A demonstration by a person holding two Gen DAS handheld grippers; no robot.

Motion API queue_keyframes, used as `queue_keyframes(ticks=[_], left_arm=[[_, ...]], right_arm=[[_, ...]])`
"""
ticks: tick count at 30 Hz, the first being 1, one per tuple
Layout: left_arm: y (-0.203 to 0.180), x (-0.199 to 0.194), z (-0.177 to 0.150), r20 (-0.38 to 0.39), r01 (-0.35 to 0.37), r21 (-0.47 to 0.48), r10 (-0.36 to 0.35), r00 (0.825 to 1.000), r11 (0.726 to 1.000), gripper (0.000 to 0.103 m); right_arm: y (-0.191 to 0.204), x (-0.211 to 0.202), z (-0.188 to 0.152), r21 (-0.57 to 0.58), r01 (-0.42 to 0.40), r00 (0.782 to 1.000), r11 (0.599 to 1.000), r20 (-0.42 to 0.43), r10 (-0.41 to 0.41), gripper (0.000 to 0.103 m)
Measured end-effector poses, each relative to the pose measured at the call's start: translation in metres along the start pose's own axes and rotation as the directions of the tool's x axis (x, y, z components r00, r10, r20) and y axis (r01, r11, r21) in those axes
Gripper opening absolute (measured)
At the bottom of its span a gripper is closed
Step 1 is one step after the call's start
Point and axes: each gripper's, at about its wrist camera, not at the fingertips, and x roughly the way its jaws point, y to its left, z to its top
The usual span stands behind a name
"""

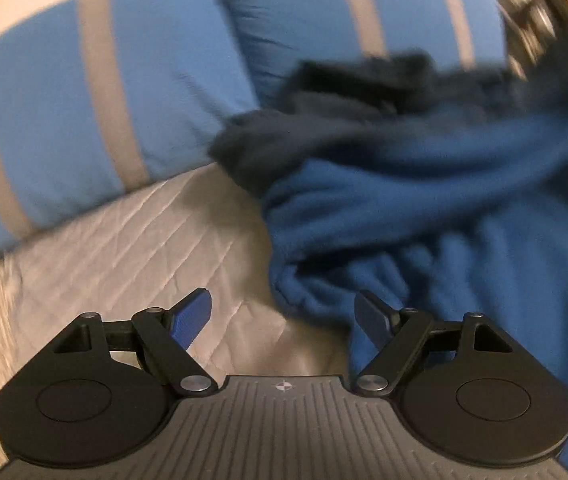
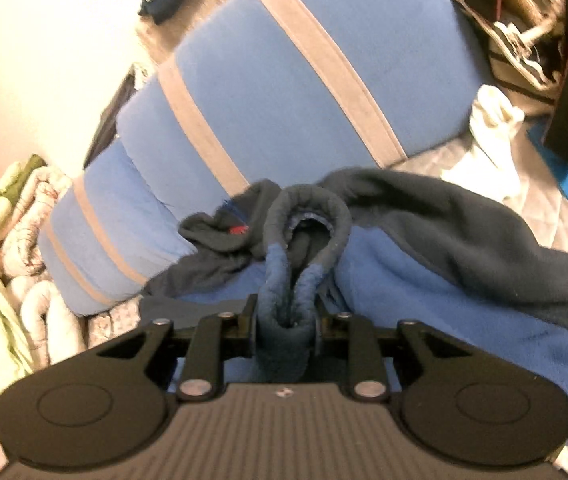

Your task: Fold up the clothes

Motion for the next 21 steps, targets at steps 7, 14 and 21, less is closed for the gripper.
queue_keyframes(ticks=[7,14,21], left_arm=[[-0.010,0.035,0.013,0.038,-0.134,0.063,0.132,0.991,0.989,0.076],[-0.024,0.036,0.010,0.116,-0.309,0.294,0.287,0.951,0.904,0.044],[-0.049,0.045,-0.013,0.161,-0.360,0.554,0.328,0.931,0.751,0.043]], right_arm=[[0.002,-0.009,0.013,0.010,0.016,1.000,1.000,0.017,-0.016,0.026],[-0.009,-0.022,0.016,0.045,0.026,0.999,0.999,0.038,-0.028,0.024],[-0.047,-0.017,-0.029,0.162,0.111,0.994,0.980,-0.038,-0.107,0.023]])
